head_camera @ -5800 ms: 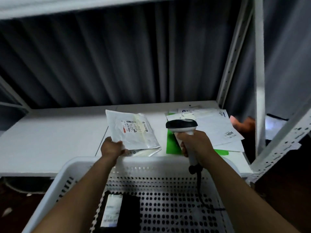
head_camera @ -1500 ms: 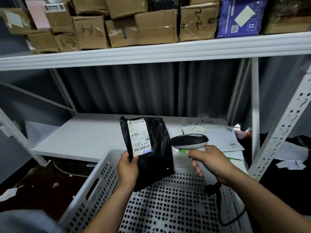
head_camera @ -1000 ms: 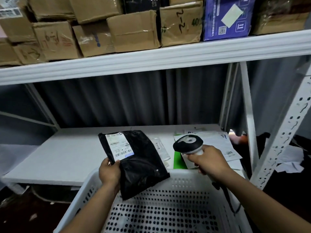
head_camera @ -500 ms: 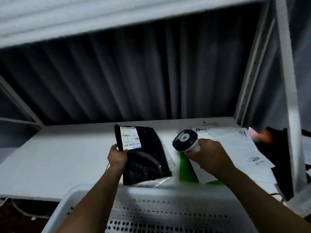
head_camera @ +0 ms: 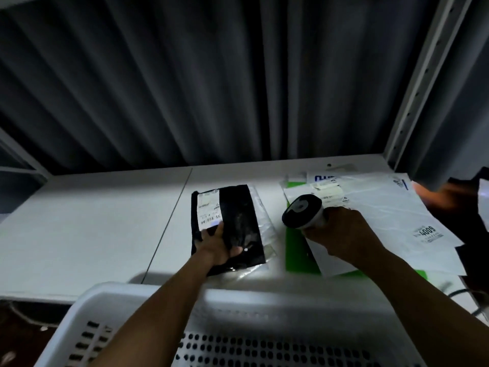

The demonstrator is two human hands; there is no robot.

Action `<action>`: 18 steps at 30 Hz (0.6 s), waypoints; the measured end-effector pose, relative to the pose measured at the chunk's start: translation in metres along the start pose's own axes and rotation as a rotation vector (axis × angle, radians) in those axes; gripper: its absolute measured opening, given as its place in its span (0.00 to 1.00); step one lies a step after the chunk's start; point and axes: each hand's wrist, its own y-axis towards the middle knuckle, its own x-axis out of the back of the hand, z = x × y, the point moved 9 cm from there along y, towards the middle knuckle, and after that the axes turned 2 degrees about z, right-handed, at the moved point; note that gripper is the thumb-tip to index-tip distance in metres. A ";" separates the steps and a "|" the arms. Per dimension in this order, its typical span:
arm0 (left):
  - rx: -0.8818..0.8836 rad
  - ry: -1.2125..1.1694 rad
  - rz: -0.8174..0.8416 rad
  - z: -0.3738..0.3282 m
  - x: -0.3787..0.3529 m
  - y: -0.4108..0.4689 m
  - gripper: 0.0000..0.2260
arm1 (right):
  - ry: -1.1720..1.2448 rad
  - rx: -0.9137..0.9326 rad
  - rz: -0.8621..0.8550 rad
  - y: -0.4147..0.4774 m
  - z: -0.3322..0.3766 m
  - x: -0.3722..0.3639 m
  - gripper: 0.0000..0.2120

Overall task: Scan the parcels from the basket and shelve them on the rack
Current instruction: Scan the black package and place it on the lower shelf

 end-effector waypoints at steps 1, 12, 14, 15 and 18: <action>-0.040 -0.004 -0.023 -0.006 0.006 0.003 0.46 | -0.013 0.005 0.006 0.000 -0.003 0.001 0.12; -0.041 0.038 -0.194 -0.036 0.046 -0.044 0.36 | -0.062 0.036 -0.034 -0.026 -0.002 0.026 0.15; -0.059 0.022 -0.240 -0.047 0.059 -0.077 0.32 | -0.112 0.049 -0.042 -0.045 0.005 0.036 0.15; -0.073 0.023 -0.259 -0.052 0.064 -0.092 0.30 | -0.150 0.058 -0.041 -0.055 0.008 0.040 0.15; -0.105 0.028 -0.296 -0.061 0.079 -0.153 0.26 | -0.249 0.045 -0.048 -0.093 0.018 0.057 0.14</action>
